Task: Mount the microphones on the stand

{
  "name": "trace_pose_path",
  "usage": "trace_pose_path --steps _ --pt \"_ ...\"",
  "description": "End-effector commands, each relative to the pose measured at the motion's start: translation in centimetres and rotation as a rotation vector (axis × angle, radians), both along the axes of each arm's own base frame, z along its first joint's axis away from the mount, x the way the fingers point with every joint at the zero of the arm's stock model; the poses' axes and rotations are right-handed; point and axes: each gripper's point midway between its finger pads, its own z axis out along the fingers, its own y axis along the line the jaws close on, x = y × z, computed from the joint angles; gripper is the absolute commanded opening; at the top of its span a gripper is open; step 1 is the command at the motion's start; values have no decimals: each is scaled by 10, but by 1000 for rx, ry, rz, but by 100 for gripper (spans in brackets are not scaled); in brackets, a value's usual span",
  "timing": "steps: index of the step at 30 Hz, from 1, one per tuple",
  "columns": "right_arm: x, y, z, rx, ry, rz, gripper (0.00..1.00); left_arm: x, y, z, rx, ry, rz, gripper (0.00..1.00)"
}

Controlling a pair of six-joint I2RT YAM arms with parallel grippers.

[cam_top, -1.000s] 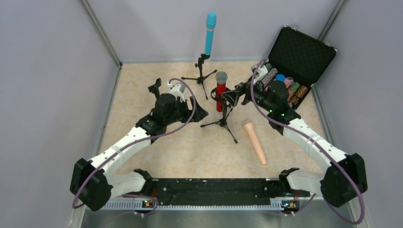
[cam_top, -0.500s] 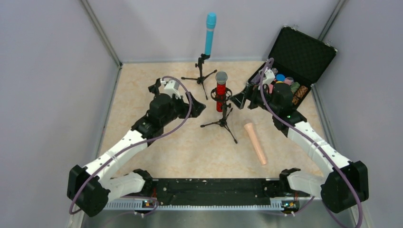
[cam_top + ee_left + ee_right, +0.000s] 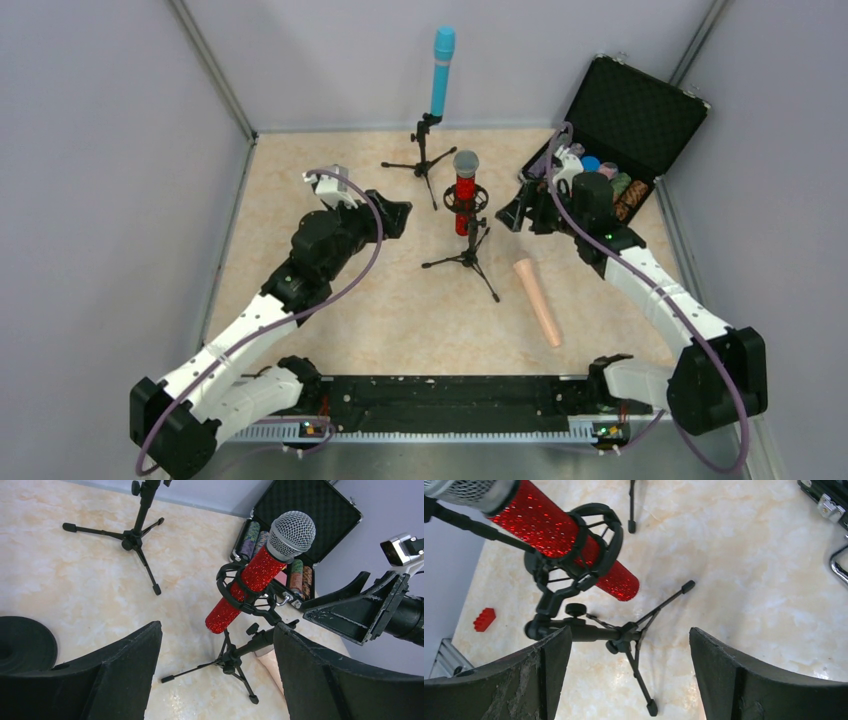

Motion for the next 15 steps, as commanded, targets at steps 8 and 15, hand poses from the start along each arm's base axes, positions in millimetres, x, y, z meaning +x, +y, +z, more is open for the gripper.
trace_pose_path --steps 8,15 --pt "28 -16 -2 -186 27 -7 79 9 4 -1 -7 -18 43 86" --pt "48 -10 -8 -232 64 23 77 9 7 -5 4 -6 55 86"
